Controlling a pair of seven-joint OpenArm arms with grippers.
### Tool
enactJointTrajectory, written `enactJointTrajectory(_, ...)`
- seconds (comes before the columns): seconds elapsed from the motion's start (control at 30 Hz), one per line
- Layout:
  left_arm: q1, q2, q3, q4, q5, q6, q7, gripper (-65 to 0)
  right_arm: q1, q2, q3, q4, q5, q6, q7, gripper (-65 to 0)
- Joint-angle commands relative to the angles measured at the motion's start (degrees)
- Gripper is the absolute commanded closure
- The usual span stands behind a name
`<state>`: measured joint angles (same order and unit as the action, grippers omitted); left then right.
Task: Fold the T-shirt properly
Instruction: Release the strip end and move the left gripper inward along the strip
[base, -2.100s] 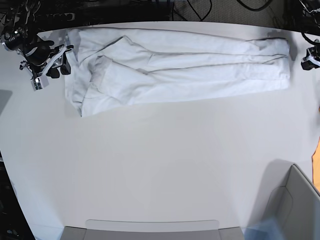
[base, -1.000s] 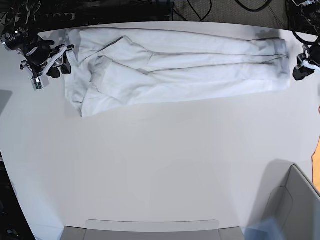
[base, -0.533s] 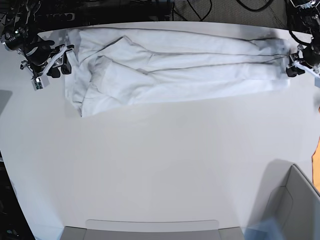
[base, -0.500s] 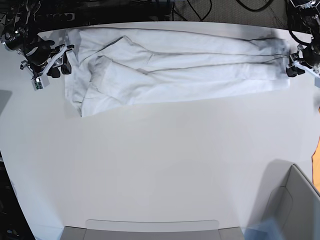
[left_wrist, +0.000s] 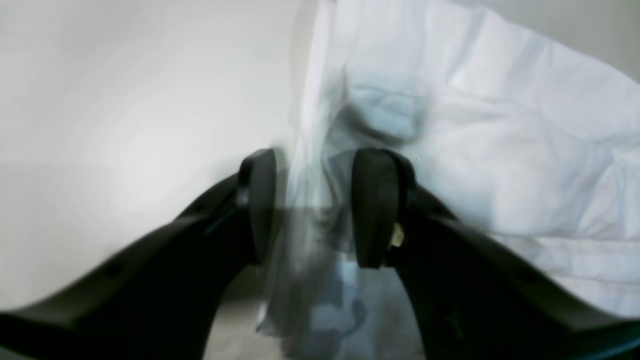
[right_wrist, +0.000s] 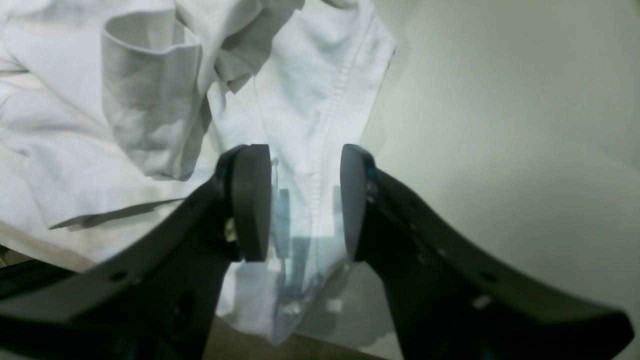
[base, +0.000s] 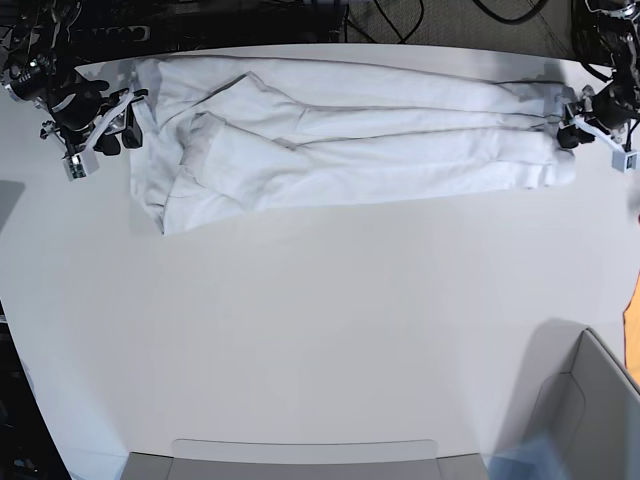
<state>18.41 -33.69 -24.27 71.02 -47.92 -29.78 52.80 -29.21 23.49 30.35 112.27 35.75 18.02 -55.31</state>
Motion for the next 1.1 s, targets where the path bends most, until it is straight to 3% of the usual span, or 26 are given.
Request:
enactJointTrajectory(0.0,0.53,0.15,2.43,-0.30,1.90,-0.15,3.78,-26.2,0.16,1.09,0.38,0.83,0.34,0.31,1.02,-23.5)
enactJointTrajectory(0.17,1.67,0.15,6.65,-0.12,2.25,-10.22,3.95,-24.2,0.16,1.09,0.38,0.83,0.34,0.31,1.02,-23.5)
enactJointTrajectory(0.23,1.67,0.15,7.17,-1.09,2.87,-10.22,3.95,-17.0,0.16,1.17,0.46,0.83,0.34,0.31,1.02,-23.5)
enactJointTrajectory(0.33,1.23,0.15,6.38,-3.82,4.62,-10.22,3.86,0.0,0.16,1.79,0.46,0.83,0.34,0.31,1.02,-23.5)
enactJointTrajectory(0.47,1.06,0.15,2.51,-7.24,6.82,-10.22,3.25,0.0,0.42,1.79,0.46,0.83,0.34,0.31,1.02,-23.5)
enactJointTrajectory(0.77,-1.76,-0.37,-15.07,-7.68,6.91,-10.22,5.97,0.0,0.95,1.79,0.73,1.01,0.34,0.31,0.94,-23.5)
enactJointTrajectory(0.97,-4.57,-1.87,-18.59,-6.72,6.65,-10.22,8.17,0.0,0.95,1.53,0.73,1.18,0.43,0.31,0.94,-23.5)
enactJointTrajectory(1.07,-4.48,-1.60,-20.52,-1.18,6.56,-10.22,10.37,0.0,0.95,1.44,0.73,1.53,0.43,0.22,0.94,-23.5)
